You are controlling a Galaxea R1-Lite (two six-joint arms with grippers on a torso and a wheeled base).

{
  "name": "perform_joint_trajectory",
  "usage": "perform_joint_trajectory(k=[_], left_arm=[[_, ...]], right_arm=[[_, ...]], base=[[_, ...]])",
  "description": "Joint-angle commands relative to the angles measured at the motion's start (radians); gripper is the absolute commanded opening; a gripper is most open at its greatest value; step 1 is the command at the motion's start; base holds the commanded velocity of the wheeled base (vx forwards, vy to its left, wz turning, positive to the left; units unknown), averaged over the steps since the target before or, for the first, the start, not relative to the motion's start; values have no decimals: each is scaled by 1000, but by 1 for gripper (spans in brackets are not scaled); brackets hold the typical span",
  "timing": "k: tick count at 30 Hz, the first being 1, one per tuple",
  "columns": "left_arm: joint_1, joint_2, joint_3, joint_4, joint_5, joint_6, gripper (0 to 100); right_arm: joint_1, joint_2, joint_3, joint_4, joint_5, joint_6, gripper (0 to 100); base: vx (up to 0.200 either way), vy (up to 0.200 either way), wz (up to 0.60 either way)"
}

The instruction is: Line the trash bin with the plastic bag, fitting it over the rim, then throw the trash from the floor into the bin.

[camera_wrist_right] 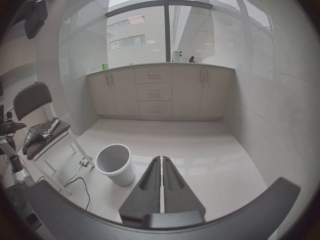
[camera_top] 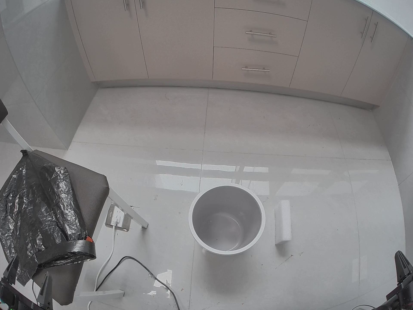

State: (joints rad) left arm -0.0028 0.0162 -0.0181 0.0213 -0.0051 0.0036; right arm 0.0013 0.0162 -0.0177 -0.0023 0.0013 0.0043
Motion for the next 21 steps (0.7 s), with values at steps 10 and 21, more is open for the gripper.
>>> perform_joint_trajectory(k=[10,21], left_arm=[[-79,159,-345,120,-73,-105,100],[-79,254,-252,124,-73,352,100]], right_arm=[[75,225,-518,22,-6,310,0],[325,732,-574,-192,57,310,0]], base=[[0,0,0],[0,0,0]])
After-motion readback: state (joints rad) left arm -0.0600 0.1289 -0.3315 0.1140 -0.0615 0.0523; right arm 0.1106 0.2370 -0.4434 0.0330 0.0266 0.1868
